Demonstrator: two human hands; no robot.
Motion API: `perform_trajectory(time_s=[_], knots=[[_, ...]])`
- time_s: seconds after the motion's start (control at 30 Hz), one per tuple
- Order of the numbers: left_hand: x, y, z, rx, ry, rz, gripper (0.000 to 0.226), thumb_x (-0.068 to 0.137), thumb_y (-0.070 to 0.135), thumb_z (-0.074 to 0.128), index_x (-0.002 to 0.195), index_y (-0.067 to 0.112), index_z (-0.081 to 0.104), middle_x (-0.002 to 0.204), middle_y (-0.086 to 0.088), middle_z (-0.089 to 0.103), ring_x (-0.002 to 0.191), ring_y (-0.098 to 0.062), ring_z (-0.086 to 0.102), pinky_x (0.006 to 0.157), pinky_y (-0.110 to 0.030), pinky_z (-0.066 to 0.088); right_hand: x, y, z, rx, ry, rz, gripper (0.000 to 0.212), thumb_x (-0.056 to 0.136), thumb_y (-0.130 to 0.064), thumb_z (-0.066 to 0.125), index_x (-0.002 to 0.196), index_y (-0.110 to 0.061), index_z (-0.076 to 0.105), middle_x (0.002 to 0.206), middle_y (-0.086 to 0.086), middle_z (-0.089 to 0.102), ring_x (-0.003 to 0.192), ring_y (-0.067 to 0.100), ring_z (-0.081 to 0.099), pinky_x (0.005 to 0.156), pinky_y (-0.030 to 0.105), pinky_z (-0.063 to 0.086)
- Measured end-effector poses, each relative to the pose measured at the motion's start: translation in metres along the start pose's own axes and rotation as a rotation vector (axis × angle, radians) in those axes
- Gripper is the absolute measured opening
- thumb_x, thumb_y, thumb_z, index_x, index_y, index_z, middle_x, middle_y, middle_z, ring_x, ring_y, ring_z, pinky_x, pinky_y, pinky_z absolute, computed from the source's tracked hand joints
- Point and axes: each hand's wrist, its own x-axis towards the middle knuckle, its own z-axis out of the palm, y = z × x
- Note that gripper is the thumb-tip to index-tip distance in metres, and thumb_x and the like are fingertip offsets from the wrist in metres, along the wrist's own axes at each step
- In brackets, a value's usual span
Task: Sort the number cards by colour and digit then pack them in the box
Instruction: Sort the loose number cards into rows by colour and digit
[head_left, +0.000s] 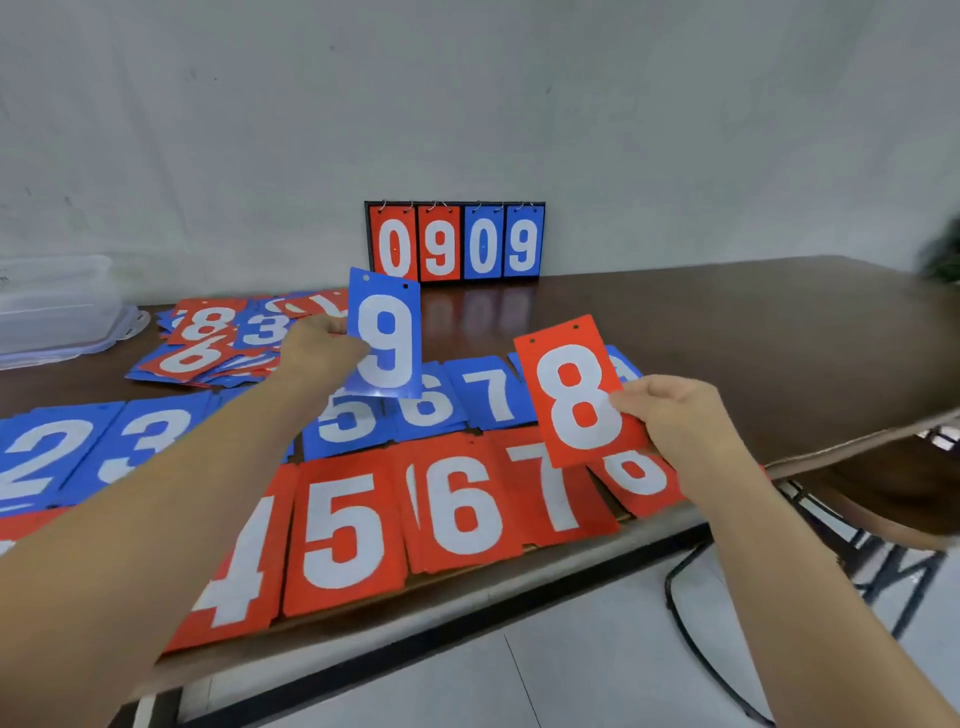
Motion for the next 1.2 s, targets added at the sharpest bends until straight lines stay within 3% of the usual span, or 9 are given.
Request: perform_trajectory(time_s=[0.2, 0.27, 0.4, 0.53, 0.7, 0.83, 0.9, 1.03, 1.2], knots=[[-0.035, 0.009, 0.028, -0.057, 0.006, -0.040, 0.013, 0.090, 0.006, 0.064, 0.100, 0.011, 0.057, 0.108, -0.011, 0.063, 0.094, -0.028, 0.063, 0.061, -0.029, 0.046, 0.003, 0.035, -0.040, -0.145, 0.104, -0.054, 0.015, 0.086, -0.009, 0.068, 0.071, -0.013, 0.069, 0.079, 0.004, 0.068, 0.083, 0.024, 0.061, 0.079, 0.036, 0.051], [-0.046, 0.012, 0.040, -0.048, -0.002, -0.042, 0.026, 0.089, 0.007, 0.066, 0.114, 0.008, 0.058, 0.111, -0.010, 0.063, 0.094, -0.026, 0.061, 0.062, -0.028, 0.047, 0.004, 0.045, -0.047, -0.218, 0.064, -0.037, 0.006, 0.087, -0.013, 0.068, 0.089, -0.009, 0.073, 0.096, 0.003, 0.069, 0.092, 0.022, 0.061, 0.083, 0.035, 0.050], [-0.059, 0.019, 0.064, -0.012, -0.037, -0.038, 0.025, 0.086, 0.007, 0.069, 0.110, 0.006, 0.061, 0.114, -0.009, 0.066, 0.095, -0.023, 0.062, 0.056, -0.024, 0.046, 0.006, 0.057, -0.048, -0.371, 0.030, -0.035, 0.026, 0.090, -0.019, 0.066, 0.112, -0.006, 0.070, 0.114, 0.006, 0.067, 0.099, 0.019, 0.059, 0.086, 0.032, 0.048], [-0.062, 0.028, 0.086, -0.036, -0.062, -0.041, 0.012, 0.085, 0.007, 0.071, 0.091, 0.011, 0.061, 0.107, -0.008, 0.067, 0.099, -0.025, 0.065, 0.064, -0.027, 0.050, 0.004, 0.059, -0.039, -0.544, 0.124, -0.073, 0.012, 0.090, -0.022, 0.063, 0.092, -0.013, 0.071, 0.094, 0.002, 0.071, 0.071, 0.012, 0.051, 0.056, 0.022, 0.043], [-0.055, 0.035, 0.115, -0.085, -0.097, -0.043, 0.015, 0.084, 0.009, 0.073, 0.086, 0.015, 0.059, 0.103, -0.010, 0.070, 0.088, -0.024, 0.068, 0.069, -0.032, 0.055, 0.004, 0.064, -0.031, -0.897, 0.178, -0.164, 0.018, 0.088, -0.024, 0.058, 0.072, -0.016, 0.058, 0.060, -0.006, 0.054, 0.048, 0.007, 0.041, 0.042, 0.019, 0.030], [-0.045, 0.040, 0.144, -0.150, -0.165, -0.057, 0.015, 0.084, 0.007, 0.073, 0.085, 0.014, 0.060, 0.097, -0.010, 0.069, 0.084, -0.023, 0.068, 0.063, -0.028, 0.055, 0.006, 0.061, -0.037, -0.865, 0.141, -0.153, 0.019, 0.091, -0.031, 0.057, 0.076, -0.019, 0.061, 0.068, -0.008, 0.059, 0.057, 0.007, 0.053, 0.046, 0.019, 0.036], [-0.038, 0.041, 0.161, -0.150, -0.198, -0.061, 0.014, 0.084, 0.007, 0.072, 0.080, 0.014, 0.061, 0.099, -0.011, 0.070, 0.086, -0.024, 0.068, 0.069, -0.033, 0.057, 0.010, 0.057, -0.043, -0.808, 0.166, -0.168, 0.015, 0.090, -0.034, 0.058, 0.083, -0.022, 0.064, 0.084, -0.006, 0.066, 0.075, 0.013, 0.061, 0.056, 0.025, 0.045], [-0.023, 0.044, 0.198, -0.143, -0.240, -0.081, 0.014, 0.083, 0.006, 0.073, 0.078, 0.013, 0.062, 0.103, -0.013, 0.071, 0.091, -0.027, 0.070, 0.081, -0.043, 0.058, 0.035, 0.053, -0.056, -0.730, 0.191, -0.217, 0.005, 0.088, -0.036, 0.058, 0.093, -0.035, 0.057, 0.089, -0.017, 0.060, 0.080, 0.008, 0.056, 0.067, 0.026, 0.041], [-0.005, 0.043, 0.243, -0.077, -0.258, -0.071, 0.036, 0.079, 0.010, 0.077, 0.112, 0.005, 0.062, 0.110, -0.009, 0.068, 0.093, -0.026, 0.068, 0.080, -0.043, 0.058, 0.066, 0.056, -0.063, -0.672, 0.211, -0.265, 0.023, 0.088, -0.034, 0.062, 0.110, -0.036, 0.057, 0.088, -0.019, 0.061, 0.080, 0.004, 0.057, 0.065, 0.024, 0.044]])
